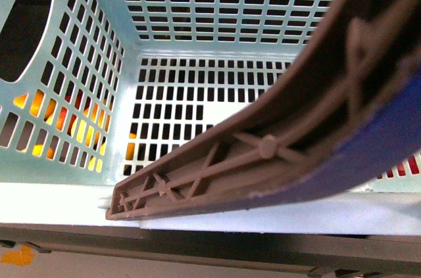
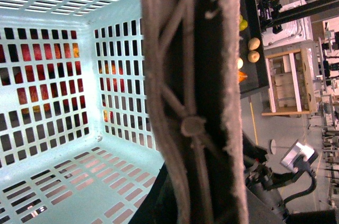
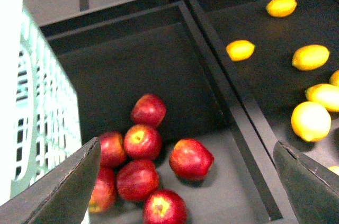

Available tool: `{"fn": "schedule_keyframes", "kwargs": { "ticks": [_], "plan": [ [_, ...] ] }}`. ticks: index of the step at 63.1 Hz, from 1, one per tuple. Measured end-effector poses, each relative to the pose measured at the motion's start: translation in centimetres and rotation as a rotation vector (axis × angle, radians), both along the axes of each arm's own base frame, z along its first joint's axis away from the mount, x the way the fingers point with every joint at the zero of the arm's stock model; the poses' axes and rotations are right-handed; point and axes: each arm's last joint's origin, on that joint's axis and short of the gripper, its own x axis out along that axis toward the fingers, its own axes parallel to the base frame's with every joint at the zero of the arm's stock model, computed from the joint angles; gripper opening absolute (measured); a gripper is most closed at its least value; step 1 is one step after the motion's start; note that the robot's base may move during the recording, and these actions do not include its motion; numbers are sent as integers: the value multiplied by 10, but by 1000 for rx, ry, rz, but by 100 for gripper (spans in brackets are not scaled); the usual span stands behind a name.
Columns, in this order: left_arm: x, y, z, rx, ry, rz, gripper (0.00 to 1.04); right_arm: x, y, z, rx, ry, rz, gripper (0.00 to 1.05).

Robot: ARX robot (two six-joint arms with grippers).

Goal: Pick lemon and mango into basket

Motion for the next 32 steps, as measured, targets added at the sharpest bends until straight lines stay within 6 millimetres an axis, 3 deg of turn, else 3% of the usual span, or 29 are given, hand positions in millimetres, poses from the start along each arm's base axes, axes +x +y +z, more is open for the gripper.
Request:
{"fn": "schedule_keyframes", "kwargs": {
  "ticks": [10, 15, 23, 32],
  "plan": [
    [0, 0, 0, 3, -3, 4, 5, 29, -35, 13, 7, -47, -107, 96],
    [0, 0, 0, 4, -5, 5, 5, 48, -64, 13, -10, -40, -173, 96],
    [0, 0, 0, 3, -4, 4, 5, 72, -107, -2, -55, 11, -257, 96],
    [0, 0, 0, 2, -3, 1, 5, 94, -160, -38, -42, 136, -333, 96]
  ]
}}
